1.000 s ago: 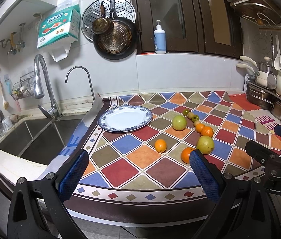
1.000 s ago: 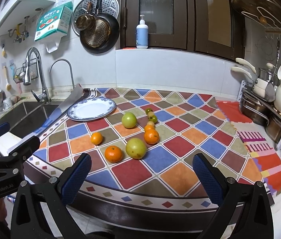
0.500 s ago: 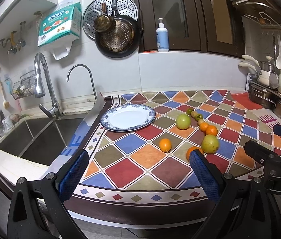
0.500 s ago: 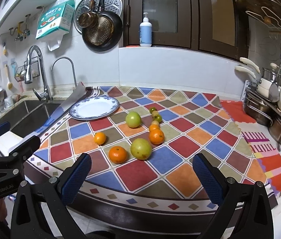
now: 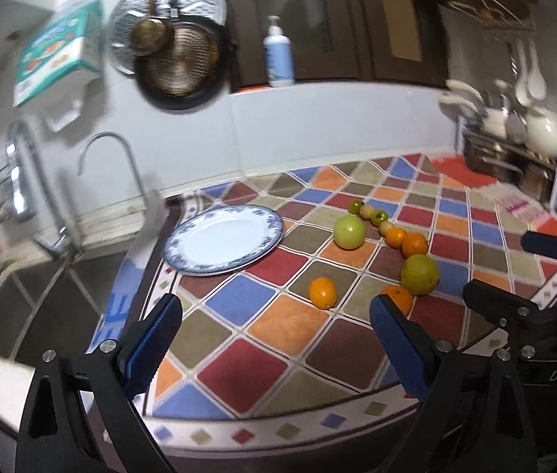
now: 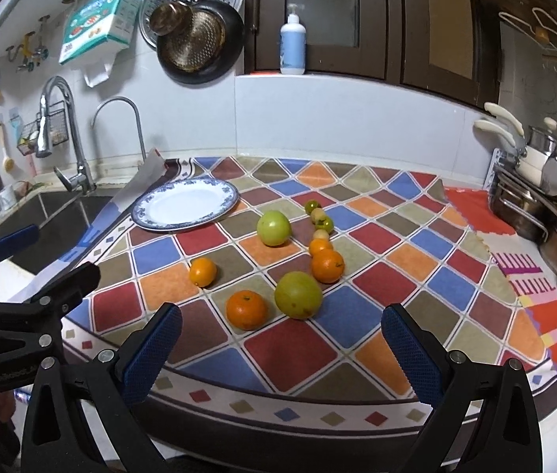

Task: Organize fruits
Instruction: 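Grasp a small mandarin with the left tool while the right tool grasps a larger orange, then carry both oranges onto the blue-and-white plate and open both tools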

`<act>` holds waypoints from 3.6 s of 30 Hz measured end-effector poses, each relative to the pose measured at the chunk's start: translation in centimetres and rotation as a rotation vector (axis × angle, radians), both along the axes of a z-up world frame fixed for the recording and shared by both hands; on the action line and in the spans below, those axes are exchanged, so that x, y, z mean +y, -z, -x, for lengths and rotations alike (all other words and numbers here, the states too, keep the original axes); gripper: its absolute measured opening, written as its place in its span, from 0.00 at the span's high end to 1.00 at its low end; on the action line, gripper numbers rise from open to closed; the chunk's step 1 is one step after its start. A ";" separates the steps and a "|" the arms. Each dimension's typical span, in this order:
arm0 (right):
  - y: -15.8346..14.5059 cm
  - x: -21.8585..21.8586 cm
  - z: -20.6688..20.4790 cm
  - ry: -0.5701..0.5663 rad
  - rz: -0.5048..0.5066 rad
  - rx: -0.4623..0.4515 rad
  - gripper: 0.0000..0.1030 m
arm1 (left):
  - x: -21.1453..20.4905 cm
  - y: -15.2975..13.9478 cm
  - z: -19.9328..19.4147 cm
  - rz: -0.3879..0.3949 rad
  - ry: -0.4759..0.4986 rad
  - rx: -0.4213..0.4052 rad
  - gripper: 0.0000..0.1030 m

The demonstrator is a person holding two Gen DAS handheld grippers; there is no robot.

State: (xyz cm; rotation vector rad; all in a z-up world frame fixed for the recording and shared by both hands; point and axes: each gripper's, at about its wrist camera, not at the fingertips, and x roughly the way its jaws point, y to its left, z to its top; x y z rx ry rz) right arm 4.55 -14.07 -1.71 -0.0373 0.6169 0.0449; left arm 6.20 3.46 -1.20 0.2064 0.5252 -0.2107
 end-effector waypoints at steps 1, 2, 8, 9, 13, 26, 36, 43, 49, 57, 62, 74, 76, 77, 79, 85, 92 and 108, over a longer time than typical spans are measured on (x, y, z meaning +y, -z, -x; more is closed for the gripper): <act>0.2 0.3 -0.3 0.005 -0.002 0.006 0.04 | 0.0 0.2 -0.6 -0.008 0.028 0.009 0.08; 0.5 0.7 -0.7 0.010 -0.006 0.014 0.05 | 0.1 0.4 -1.3 -0.015 0.057 0.020 0.09; 2.6 2.4 -2.9 0.050 -0.033 0.088 0.15 | 0.1 2.2 -5.2 -0.062 0.216 0.082 0.18; 3.0 2.5 -3.4 0.058 -0.044 0.103 0.17 | 0.0 2.5 -5.8 -0.067 0.238 0.087 0.18; 4.8 2.9 -5.3 0.095 -0.079 0.168 0.26 | -0.2 3.9 -8.0 -0.079 0.346 0.134 0.22; 8.5 3.3 -8.2 0.166 -0.114 0.303 0.47 | -2.6 7.9 -12.5 -0.099 0.611 0.272 0.36; 8.9 3.3 -9.3 0.173 -0.105 0.299 0.48 | -3.2 8.8 -14.0 -0.088 0.622 0.307 0.43; 8.9 3.3 -9.7 0.160 -0.109 0.298 0.57 | -3.4 9.1 -14.4 -0.073 0.639 0.333 0.65; 8.8 3.4 -9.8 0.158 -0.117 0.298 0.57 | -2.5 8.5 -14.0 -0.055 0.602 0.325 0.65; 7.7 4.5 -9.8 0.122 -0.113 0.272 0.57 | -0.3 6.9 -13.7 -0.015 0.520 0.313 0.65; 5.8 5.5 -10.2 0.088 -0.095 0.224 0.57 | 1.4 5.3 -13.8 0.023 0.456 0.285 0.65; 1.1 8.4 -15.0 0.003 -0.067 0.090 0.57 | 6.1 1.6 -17.3 0.059 0.271 0.176 0.65; 0.4 9.0 -16.2 -0.008 -0.057 0.070 0.57 | 6.8 1.4 -18.0 0.052 0.244 0.162 0.65; 0.2 9.3 -16.8 -0.017 -0.052 0.060 0.57 | 7.2 1.2 -18.4 0.052 0.236 0.157 0.65; -0.1 10.0 -18.1 -0.028 -0.038 0.049 0.57 | 7.9 0.9 -19.3 0.056 0.221 0.151 0.65; -0.3 11.6 -22.3 -0.060 -0.065 0.051 0.57 | 9.6 1.1 -22.7 0.063 0.175 0.145 0.65; 1.5 13.0 -27.7 -0.078 -0.087 0.110 0.57 | 10.7 2.4 -27.2 0.057 0.129 0.175 0.65; 6.3 14.2 -36.5 -0.091 -0.096 0.268 0.57 | 11.2 7.2 -34.8 0.067 0.108 0.315 0.65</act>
